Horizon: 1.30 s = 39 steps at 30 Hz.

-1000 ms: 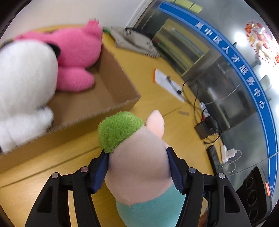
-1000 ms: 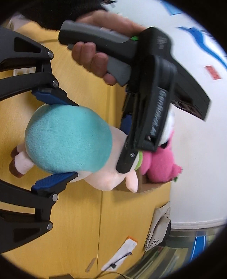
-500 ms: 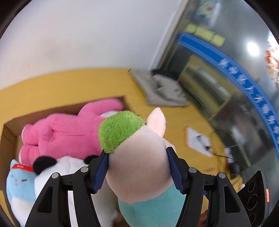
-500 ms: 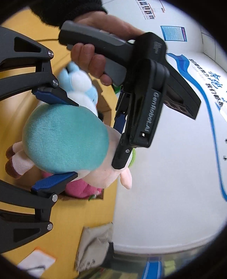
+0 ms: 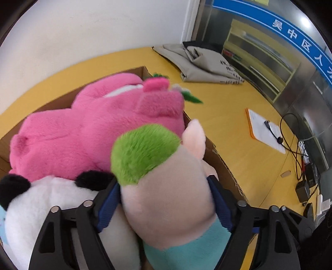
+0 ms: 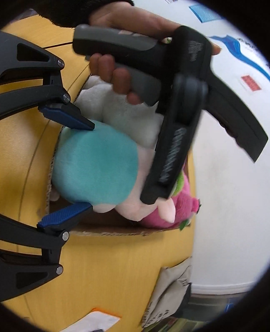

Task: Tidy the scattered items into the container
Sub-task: 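Lift the pink pig with both grippers and lower it into the box, then open both grippers and pull them back from the box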

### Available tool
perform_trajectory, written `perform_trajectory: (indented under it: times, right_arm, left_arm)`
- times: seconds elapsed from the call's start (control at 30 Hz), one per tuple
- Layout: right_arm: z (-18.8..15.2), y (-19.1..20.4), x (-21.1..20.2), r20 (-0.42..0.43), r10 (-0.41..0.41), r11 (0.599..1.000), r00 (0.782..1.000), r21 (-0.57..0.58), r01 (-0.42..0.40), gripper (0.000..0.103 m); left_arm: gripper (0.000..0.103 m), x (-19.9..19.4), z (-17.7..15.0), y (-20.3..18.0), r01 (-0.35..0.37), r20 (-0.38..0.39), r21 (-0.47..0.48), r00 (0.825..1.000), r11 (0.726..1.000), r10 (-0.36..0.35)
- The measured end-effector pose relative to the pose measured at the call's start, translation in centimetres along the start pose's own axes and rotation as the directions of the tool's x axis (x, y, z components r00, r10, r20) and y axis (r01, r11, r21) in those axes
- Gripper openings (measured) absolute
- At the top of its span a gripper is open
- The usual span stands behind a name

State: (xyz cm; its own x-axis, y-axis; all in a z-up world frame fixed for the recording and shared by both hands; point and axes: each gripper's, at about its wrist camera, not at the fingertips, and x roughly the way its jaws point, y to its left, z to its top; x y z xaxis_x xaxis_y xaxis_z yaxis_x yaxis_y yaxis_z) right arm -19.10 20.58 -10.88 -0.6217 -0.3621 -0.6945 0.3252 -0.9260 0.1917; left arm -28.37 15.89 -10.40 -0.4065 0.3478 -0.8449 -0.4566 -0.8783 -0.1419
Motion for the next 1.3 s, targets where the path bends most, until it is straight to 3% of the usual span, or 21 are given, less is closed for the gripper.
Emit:
perform_trajectory:
  times: [0.13, 0.23, 0.3, 0.37, 0.43, 0.6, 0.8, 0.93, 1.3]
  right_arm:
    - [-0.4, 0.2, -0.4, -0.003, -0.031, 0.999, 1.0, 0.036, 0.032, 0.081]
    - [-1.0, 1.1, -2.7, 0.031, -0.081, 0.995, 0.996, 0.058, 0.079, 0.082]
    - [-1.0, 1.4, -4.7, 0.08, -0.109, 0.992, 0.991, 0.07, 0.103, 0.082]
    - [-1.2, 1.9, -7.2, 0.127, -0.112, 0.99, 0.986, 0.097, 0.1, 0.085]
    - [-1.5, 2.5, -9.5, 0.168, -0.116, 0.988, 0.979, 0.119, 0.097, 0.087]
    - [-2.2, 5.7, -12.8, 0.218, -0.139, 0.988, 0.966, 0.093, 0.121, 0.087]
    - [-3.6, 10.5, -14.7, 0.222, -0.202, 0.979, 0.954, 0.041, 0.198, 0.087]
    - [-4.7, 12.3, -15.4, 0.216, -0.238, 0.971, 0.947, 0.046, 0.234, 0.087]
    - [-6.1, 13.2, -15.3, 0.17, -0.316, 0.949, 0.933, 0.049, 0.313, 0.087]
  left_arm:
    - [0.086, -2.8, -0.6, 0.6, 0.013, 0.055, -0.035, 0.998, 0.999, -0.011]
    - [0.086, -7.4, -1.9, 0.7, -0.007, 0.147, -0.042, 0.989, 0.999, 0.014]
    - [0.091, -12.0, -3.3, 0.8, -0.004, 0.236, -0.041, 0.972, 0.999, 0.013]
    - [0.103, -16.6, -5.4, 1.0, -0.007, 0.321, -0.058, 0.947, 0.998, 0.025]
    - [0.103, -20.7, -8.0, 1.2, -0.029, 0.386, -0.074, 0.921, 0.997, 0.056]
    - [0.103, -26.8, -15.7, 1.8, -0.166, 0.398, -0.11, 0.896, 0.98, 0.197]
    - [0.103, -28.1, -22.6, 2.7, -0.267, 0.361, -0.192, 0.876, 0.944, 0.321]
    - [0.103, -27.9, -25.4, 3.6, -0.26, 0.332, -0.251, 0.882, 0.932, 0.335]
    - [0.103, -27.0, -26.6, 3.2, -0.24, 0.338, -0.265, 0.884, 0.934, 0.323]
